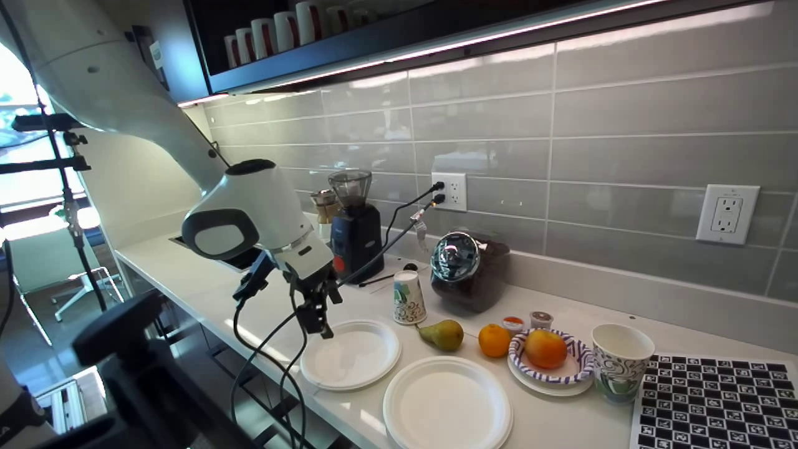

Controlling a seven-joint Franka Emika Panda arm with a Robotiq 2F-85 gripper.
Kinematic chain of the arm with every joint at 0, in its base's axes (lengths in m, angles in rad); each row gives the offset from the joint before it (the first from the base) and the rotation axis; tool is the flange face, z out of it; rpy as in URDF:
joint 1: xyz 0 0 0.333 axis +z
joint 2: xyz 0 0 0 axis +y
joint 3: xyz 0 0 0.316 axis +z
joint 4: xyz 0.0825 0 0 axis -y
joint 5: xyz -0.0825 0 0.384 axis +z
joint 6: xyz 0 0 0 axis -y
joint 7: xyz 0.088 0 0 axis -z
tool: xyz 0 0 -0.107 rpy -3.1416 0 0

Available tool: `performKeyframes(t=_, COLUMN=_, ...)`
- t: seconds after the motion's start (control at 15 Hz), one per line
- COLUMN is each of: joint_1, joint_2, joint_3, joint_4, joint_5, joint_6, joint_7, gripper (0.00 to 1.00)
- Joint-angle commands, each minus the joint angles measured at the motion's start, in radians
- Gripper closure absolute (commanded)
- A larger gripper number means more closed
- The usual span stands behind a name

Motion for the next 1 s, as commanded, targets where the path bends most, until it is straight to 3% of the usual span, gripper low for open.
performKeyframes(t=0.0, joint_1=0.005, joint_2=0.001, joint_3=-0.003, joint_4=0.0, joint_5=-0.002, joint_6=0.0, joint_7=0.005, gripper=0.0)
performKeyframes(t=0.27, joint_1=0.005, joint_2=0.0, joint_3=-0.016, joint_4=0.0, joint_5=-0.002, joint_6=0.0, joint_7=0.005, gripper=0.0)
performKeyframes(t=0.33, joint_1=0.069, joint_2=0.052, joint_3=-0.1, joint_4=0.015, joint_5=-0.044, joint_6=-0.001, joint_7=0.056, gripper=0.0)
performKeyframes(t=0.4, joint_1=0.075, joint_2=0.075, joint_3=-0.12, joint_4=0.019, joint_5=-0.057, joint_6=0.009, joint_7=0.061, gripper=0.0)
performKeyframes(t=0.47, joint_1=0.023, joint_2=0.079, joint_3=-0.068, joint_4=0.027, joint_5=-0.023, joint_6=0.009, joint_7=-0.002, gripper=0.0)
performKeyframes(t=0.67, joint_1=0.013, joint_2=0.121, joint_3=-0.081, joint_4=0.038, joint_5=-0.034, joint_6=0.021, joint_7=-0.044, gripper=0.0)
performKeyframes(t=0.93, joint_1=0.051, joint_2=0.162, joint_3=-0.165, joint_4=0.039, joint_5=-0.107, joint_6=0.019, joint_7=-0.058, gripper=0.0)
